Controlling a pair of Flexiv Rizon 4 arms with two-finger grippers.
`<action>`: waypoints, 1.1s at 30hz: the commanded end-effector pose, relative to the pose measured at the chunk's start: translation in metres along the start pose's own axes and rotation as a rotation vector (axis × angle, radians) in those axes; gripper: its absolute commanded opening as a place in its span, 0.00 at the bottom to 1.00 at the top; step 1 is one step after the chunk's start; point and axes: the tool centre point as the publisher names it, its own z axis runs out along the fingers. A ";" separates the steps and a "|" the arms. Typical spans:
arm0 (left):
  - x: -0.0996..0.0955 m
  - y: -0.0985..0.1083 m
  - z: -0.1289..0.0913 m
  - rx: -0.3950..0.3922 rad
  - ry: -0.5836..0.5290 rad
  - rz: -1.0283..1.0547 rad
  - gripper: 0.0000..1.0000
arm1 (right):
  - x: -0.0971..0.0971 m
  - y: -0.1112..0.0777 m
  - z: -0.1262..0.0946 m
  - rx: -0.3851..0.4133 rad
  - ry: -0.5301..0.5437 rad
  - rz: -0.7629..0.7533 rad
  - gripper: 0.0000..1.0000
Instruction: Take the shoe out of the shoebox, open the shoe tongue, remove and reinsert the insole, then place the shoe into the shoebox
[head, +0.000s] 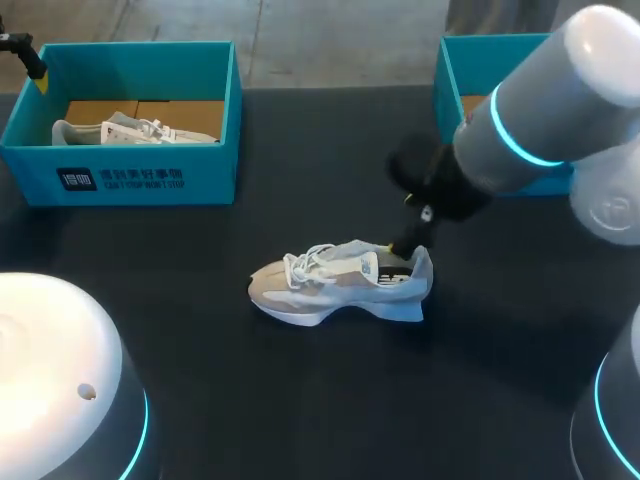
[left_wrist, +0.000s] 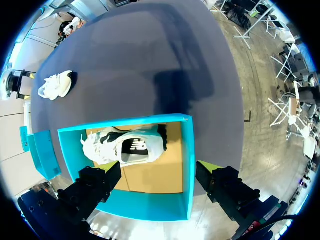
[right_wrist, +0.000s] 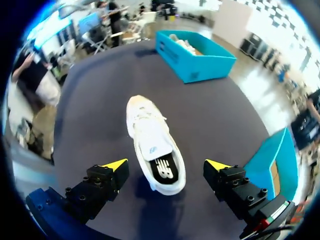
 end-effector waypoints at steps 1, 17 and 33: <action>0.000 0.000 -0.001 0.000 0.002 0.001 1.00 | -0.007 -0.014 -0.012 0.043 0.148 -0.323 1.00; 0.000 0.000 -0.001 0.000 0.002 0.001 1.00 | -0.023 -0.079 -0.021 -0.053 0.104 -0.327 1.00; 0.000 0.000 -0.001 0.000 0.002 0.001 1.00 | -0.026 -0.132 -0.004 -0.020 0.092 -0.241 1.00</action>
